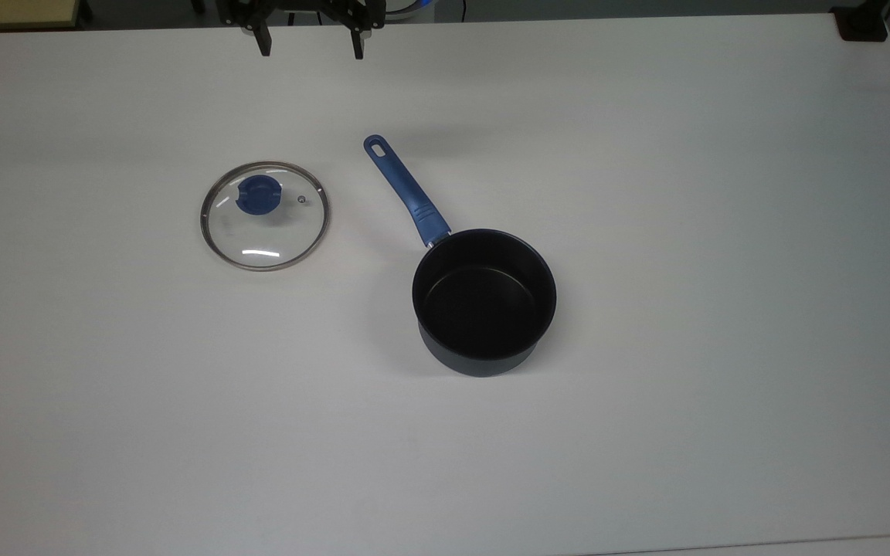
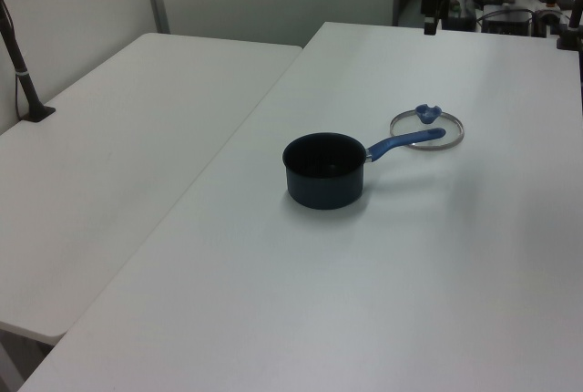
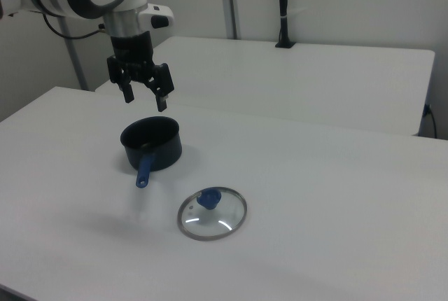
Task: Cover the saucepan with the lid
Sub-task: 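Move the gripper down over the glass lid's blue knob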
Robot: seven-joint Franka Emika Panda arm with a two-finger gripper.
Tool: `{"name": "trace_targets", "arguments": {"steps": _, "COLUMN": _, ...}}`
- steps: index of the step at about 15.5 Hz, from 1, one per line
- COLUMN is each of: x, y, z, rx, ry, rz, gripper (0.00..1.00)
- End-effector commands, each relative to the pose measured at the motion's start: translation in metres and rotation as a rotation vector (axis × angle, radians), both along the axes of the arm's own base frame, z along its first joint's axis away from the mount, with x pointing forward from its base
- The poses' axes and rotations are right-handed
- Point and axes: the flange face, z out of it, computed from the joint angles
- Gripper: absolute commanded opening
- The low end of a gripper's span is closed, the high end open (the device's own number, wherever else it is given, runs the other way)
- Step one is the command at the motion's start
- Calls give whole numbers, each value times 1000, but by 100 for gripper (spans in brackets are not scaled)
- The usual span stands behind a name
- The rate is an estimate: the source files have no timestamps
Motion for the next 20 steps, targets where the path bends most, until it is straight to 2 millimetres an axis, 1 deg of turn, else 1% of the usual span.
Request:
{"name": "trace_targets", "arguments": {"steps": 1, "x": -7, "y": -5, "z": 5, "rx": -2, "ry": 14, "rz": 11, "gripper": 100}}
{"name": "trace_targets", "arguments": {"steps": 9, "x": -5, "y": -5, "z": 5, "rx": 1, "ry": 6, "rz": 6, "gripper": 100}}
{"name": "trace_targets", "arguments": {"steps": 11, "x": 0, "y": -5, "z": -2, "rx": -4, "ry": 12, "rz": 15, "gripper": 100}}
{"name": "trace_targets", "arguments": {"steps": 12, "x": 5, "y": -8, "z": -8, "rx": -6, "ry": 6, "rz": 13, "gripper": 100}}
{"name": "trace_targets", "arguments": {"steps": 14, "x": 12, "y": -29, "z": -16, "rx": -11, "ry": -15, "rz": -24, "gripper": 100}}
{"name": "trace_targets", "arguments": {"steps": 16, "x": 21, "y": -48, "z": -37, "rx": -19, "ry": 0, "rz": -46, "gripper": 100}}
{"name": "trace_targets", "arguments": {"steps": 18, "x": 32, "y": -74, "z": -78, "rx": -30, "ry": 44, "rz": -36, "gripper": 100}}
{"name": "trace_targets", "arguments": {"steps": 20, "x": 32, "y": -86, "z": -108, "rx": -29, "ry": 79, "rz": -7, "gripper": 100}}
